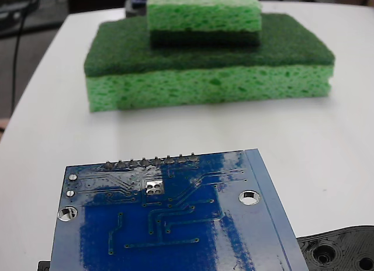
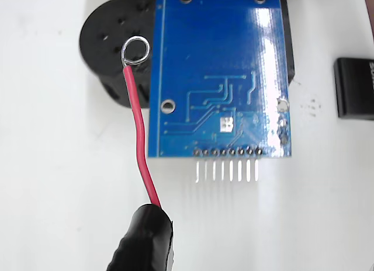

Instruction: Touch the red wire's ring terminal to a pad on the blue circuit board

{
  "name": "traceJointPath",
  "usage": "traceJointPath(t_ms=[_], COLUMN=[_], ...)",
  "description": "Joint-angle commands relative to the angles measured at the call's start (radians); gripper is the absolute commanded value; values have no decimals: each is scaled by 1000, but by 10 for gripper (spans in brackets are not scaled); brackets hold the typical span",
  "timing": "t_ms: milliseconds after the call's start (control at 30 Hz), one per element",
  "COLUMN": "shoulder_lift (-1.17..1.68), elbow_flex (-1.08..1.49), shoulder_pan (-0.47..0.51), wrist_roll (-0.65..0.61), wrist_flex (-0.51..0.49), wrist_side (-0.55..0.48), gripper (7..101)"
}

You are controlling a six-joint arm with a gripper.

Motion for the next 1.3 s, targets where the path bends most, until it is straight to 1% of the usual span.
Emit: traceJointPath(t_ms=[33, 267, 400, 600, 800, 1067, 1300], shoulder_lift=[-58, -138, -187, -215, -256, -272, -295], elbow_flex=[-35, -71, -103, -135, -169, -170, -170], shoulder_pan=[0, 2, 6, -12, -18, -54, -54], wrist_roll=[0, 20, 35, 61, 69, 98, 103], wrist_flex=[5, 9, 26, 54, 80, 83, 78], wrist_side=[12, 60, 77, 120, 130, 158, 156], gripper=[1003, 1003, 1003, 1003, 1003, 1003, 1003])
